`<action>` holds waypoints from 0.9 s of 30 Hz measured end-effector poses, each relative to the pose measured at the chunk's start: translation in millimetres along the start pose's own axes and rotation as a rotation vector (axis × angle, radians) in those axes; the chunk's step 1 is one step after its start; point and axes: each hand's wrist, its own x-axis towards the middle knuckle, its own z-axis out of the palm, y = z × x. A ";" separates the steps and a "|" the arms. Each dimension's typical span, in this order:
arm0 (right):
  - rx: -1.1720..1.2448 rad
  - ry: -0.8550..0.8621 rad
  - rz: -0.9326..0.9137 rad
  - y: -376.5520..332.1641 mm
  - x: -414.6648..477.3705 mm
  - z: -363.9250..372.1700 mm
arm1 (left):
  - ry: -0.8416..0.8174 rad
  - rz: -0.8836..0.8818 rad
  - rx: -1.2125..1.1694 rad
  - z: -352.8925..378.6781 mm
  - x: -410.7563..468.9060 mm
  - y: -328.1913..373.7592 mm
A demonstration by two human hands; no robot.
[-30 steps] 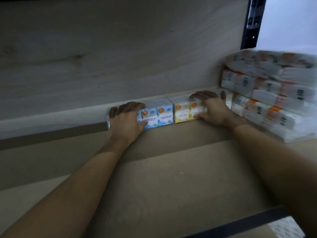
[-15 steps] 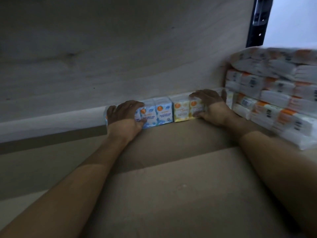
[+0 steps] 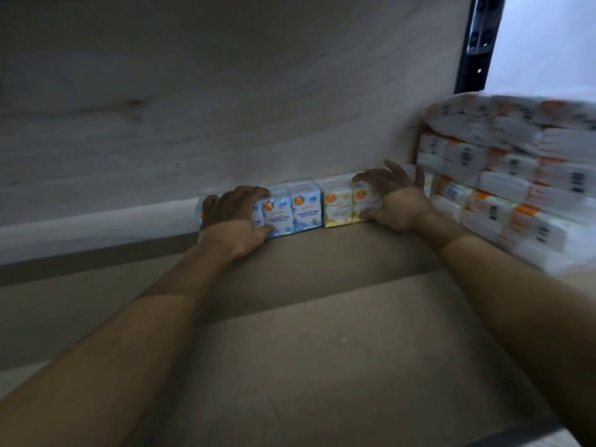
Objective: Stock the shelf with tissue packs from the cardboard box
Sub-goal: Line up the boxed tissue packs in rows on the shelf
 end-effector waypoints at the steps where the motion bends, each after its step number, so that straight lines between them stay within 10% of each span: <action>1: -0.011 -0.012 0.005 -2.2 -1.7 -2.9 | -0.040 0.001 0.012 -3.1 -0.2 0.6; 27: 0.130 -0.334 0.030 -84.4 -186.5 -87.9 | -0.448 -0.005 -0.138 -95.3 -149.2 77.4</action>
